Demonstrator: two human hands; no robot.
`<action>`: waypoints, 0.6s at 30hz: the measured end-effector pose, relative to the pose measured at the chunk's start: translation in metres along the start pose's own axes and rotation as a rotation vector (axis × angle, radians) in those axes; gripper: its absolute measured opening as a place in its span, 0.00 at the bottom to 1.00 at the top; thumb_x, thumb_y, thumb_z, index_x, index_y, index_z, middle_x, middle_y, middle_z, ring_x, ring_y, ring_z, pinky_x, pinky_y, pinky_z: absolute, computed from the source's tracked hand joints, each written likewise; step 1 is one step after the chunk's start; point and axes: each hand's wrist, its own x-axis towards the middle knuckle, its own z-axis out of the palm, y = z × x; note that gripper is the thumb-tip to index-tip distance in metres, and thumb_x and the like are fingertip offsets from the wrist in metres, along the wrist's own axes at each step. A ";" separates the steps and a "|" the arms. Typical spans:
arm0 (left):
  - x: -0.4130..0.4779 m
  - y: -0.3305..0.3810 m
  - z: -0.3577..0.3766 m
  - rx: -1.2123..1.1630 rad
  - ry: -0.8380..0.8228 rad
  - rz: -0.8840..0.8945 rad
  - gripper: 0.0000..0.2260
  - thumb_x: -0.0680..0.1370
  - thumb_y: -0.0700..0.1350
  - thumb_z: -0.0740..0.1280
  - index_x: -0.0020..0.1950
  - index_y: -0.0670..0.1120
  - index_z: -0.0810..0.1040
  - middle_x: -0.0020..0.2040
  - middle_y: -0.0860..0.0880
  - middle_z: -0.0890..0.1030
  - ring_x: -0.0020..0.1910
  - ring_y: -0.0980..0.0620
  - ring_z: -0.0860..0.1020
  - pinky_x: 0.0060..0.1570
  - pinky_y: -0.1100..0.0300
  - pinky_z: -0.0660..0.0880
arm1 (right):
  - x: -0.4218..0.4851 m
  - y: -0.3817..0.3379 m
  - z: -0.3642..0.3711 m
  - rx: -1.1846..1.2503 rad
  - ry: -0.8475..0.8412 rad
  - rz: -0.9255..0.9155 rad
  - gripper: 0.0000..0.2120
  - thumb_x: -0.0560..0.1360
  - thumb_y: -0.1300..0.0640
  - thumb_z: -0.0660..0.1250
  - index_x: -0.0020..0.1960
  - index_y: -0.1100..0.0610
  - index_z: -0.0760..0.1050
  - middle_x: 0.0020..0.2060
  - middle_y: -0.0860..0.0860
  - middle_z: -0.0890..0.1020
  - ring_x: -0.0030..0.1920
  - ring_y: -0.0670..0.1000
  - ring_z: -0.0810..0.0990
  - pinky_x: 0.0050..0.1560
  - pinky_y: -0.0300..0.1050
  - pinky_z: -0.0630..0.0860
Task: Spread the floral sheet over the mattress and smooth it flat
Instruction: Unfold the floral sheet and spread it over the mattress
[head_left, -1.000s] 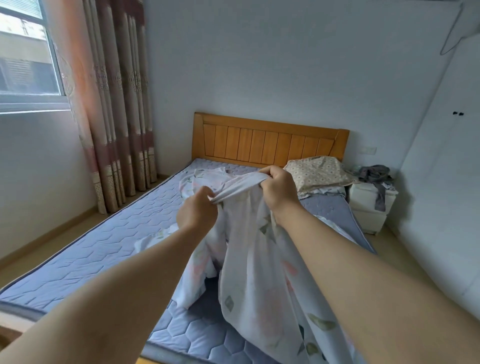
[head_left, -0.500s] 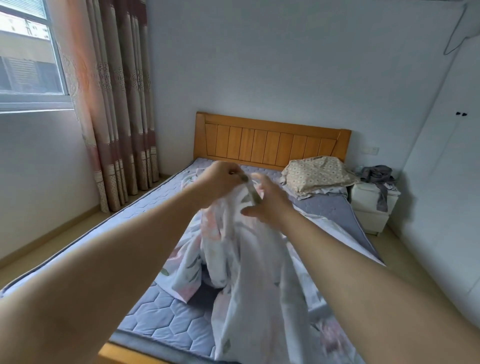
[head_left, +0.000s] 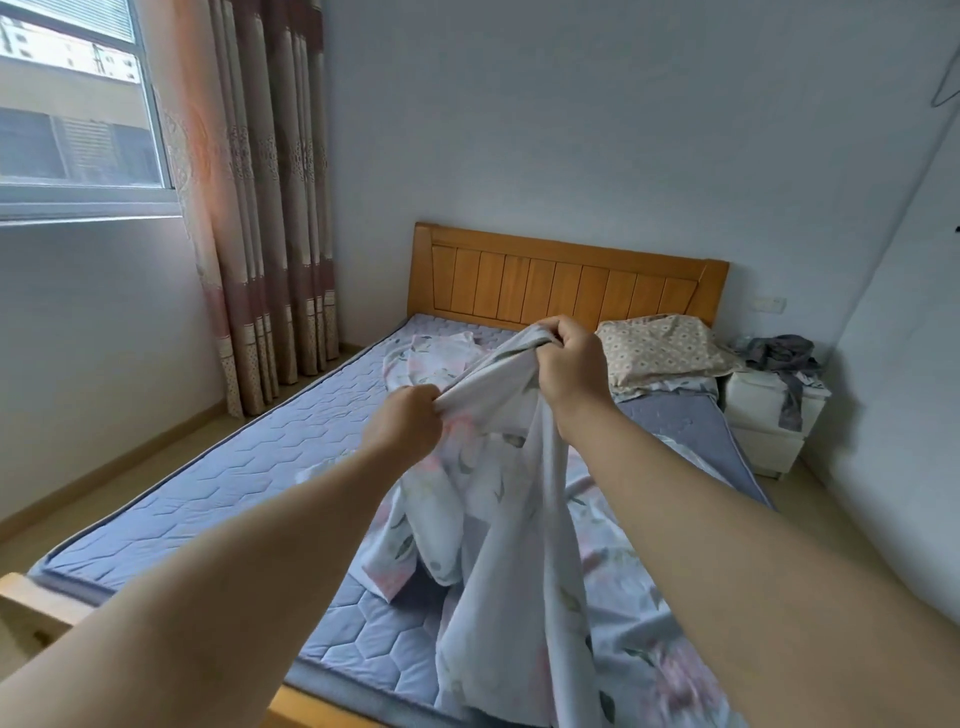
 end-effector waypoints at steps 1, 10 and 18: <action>0.000 -0.007 0.003 0.032 -0.002 -0.046 0.10 0.76 0.37 0.57 0.47 0.44 0.77 0.49 0.43 0.79 0.50 0.42 0.77 0.42 0.56 0.70 | 0.001 0.000 -0.003 0.031 0.021 0.001 0.12 0.75 0.69 0.56 0.50 0.64 0.77 0.36 0.49 0.74 0.36 0.46 0.70 0.33 0.37 0.66; 0.007 -0.040 0.010 -0.305 -0.032 -0.441 0.12 0.79 0.37 0.56 0.57 0.36 0.76 0.57 0.35 0.78 0.58 0.38 0.75 0.49 0.54 0.71 | 0.014 0.027 -0.022 -0.233 0.094 0.249 0.12 0.76 0.68 0.53 0.50 0.58 0.73 0.41 0.53 0.74 0.45 0.54 0.70 0.39 0.41 0.67; 0.016 0.033 -0.034 -0.484 -0.084 0.063 0.14 0.74 0.34 0.62 0.38 0.52 0.77 0.38 0.49 0.75 0.34 0.51 0.71 0.34 0.61 0.69 | -0.006 0.026 0.025 -0.414 -0.500 0.086 0.31 0.70 0.54 0.72 0.69 0.51 0.65 0.61 0.52 0.75 0.60 0.55 0.73 0.59 0.48 0.71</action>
